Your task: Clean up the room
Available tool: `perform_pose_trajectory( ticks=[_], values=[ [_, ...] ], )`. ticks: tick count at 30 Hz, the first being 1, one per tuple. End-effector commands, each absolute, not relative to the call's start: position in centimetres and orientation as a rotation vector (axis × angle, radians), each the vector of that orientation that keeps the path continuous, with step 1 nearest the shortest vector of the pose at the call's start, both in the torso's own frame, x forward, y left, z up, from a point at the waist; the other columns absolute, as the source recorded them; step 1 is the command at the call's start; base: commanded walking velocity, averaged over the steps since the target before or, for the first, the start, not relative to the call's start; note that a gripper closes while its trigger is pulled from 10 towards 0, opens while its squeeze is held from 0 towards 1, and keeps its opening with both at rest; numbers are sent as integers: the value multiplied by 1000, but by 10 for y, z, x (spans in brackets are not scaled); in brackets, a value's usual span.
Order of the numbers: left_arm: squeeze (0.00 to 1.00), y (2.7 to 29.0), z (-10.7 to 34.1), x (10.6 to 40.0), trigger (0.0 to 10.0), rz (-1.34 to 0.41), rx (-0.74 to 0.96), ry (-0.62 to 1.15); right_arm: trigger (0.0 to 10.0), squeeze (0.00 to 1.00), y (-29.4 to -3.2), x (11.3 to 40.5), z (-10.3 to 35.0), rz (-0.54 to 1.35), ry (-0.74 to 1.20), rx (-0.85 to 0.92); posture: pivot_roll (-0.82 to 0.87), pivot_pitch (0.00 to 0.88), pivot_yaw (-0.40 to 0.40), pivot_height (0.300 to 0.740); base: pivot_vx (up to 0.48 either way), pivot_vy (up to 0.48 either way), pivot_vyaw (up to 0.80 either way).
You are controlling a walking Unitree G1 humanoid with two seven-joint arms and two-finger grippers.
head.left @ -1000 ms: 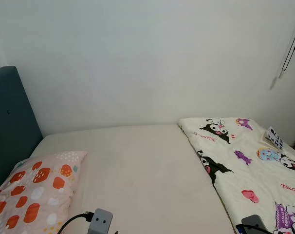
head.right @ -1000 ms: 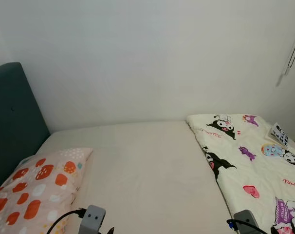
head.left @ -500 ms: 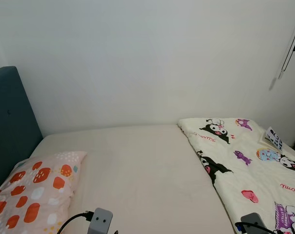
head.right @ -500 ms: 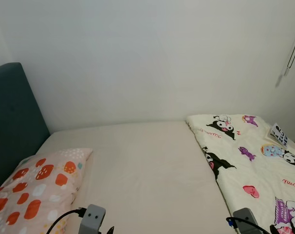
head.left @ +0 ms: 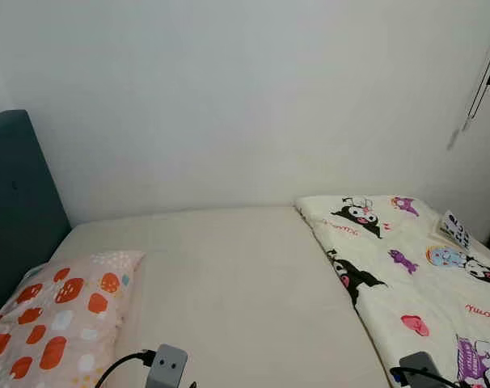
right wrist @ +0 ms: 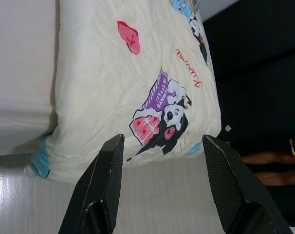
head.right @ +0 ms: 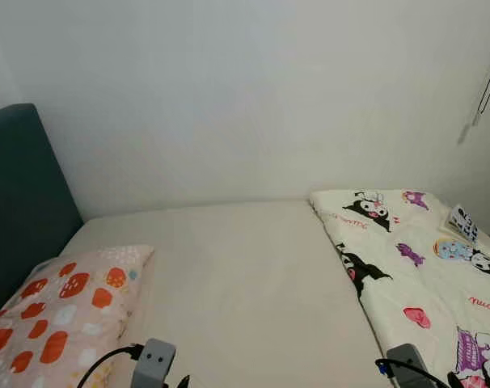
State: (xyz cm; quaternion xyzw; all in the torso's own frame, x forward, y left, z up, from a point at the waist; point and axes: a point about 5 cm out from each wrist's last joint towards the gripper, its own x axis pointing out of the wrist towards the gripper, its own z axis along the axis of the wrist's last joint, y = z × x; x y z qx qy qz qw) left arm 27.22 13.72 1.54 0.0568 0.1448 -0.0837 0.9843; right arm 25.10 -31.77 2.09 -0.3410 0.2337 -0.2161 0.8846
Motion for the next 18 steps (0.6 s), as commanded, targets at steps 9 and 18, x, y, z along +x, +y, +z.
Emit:
perform_pose_trajectory(
  ticks=[9, 18],
  values=[
    [0, 138, 11, 269, 10000, -158, 96, 310, 10000, 0, -323, 247, 18, -459, 510, -698, -53, 128, -19, 740, 0, 0, 0],
    [0, 135, 11, 270, 10000, -167, 96, 310, 10000, 0, -324, 247, 19, -459, 512, -698, -56, 130, -19, 740, 0, 0, 0]
  ],
)
